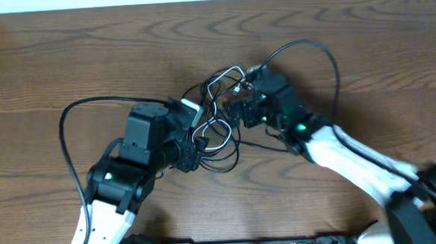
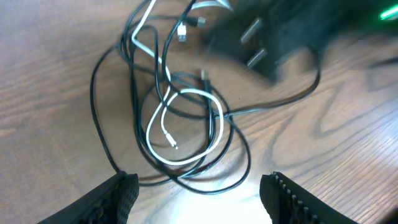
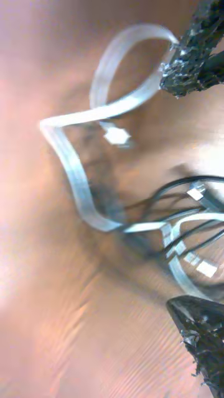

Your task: Untangle cables

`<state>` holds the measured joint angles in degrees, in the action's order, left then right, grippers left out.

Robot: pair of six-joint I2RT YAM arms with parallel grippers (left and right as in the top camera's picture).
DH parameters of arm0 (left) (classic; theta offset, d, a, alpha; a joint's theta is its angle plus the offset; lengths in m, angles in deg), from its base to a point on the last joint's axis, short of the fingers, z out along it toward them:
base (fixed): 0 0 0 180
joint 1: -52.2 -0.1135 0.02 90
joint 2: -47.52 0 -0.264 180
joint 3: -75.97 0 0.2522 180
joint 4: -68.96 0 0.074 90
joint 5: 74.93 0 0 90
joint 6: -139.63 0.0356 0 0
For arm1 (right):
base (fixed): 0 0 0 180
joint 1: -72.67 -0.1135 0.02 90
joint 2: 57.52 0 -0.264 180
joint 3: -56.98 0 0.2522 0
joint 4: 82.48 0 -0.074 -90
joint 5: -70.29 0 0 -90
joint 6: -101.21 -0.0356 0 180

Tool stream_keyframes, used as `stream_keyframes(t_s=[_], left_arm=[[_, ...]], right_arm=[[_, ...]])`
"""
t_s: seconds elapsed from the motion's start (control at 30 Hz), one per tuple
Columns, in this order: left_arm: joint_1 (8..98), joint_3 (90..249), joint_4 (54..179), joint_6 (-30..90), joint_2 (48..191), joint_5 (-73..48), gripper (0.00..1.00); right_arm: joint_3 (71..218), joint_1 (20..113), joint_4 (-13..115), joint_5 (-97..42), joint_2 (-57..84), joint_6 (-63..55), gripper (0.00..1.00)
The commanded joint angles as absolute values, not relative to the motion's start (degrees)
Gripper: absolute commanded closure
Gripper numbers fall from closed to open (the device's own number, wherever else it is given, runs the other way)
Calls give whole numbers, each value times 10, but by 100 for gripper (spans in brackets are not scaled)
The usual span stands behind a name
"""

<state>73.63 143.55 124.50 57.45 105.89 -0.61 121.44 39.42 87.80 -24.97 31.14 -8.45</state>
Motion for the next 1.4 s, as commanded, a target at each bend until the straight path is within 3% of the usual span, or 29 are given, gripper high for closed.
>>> stream_keyframes(t_s=[0.0,0.17,0.3,0.43,0.57,0.93,1.37], left_arm=[[734,1443,1250,586,1086,6,32],[734,1443,1251,584,1113,5,32],[734,1443,1256,584,1123,3,32],[734,1443,1273,584,1125,-28,32],[735,1443,1290,584,1125,-63,32],[735,1400,1268,584,1126,-105,32],[735,1374,1256,584,1127,-105,32]], right_arm=[[1220,393,864,-189,258,-41,1],[1220,394,830,-130,261,-42,1],[1220,394,832,-89,289,-51,16],[1220,409,848,-70,316,-61,20],[1220,456,848,-64,327,-109,29],[1220,491,882,-235,402,-96,25],[1220,451,924,-175,426,154,21]])
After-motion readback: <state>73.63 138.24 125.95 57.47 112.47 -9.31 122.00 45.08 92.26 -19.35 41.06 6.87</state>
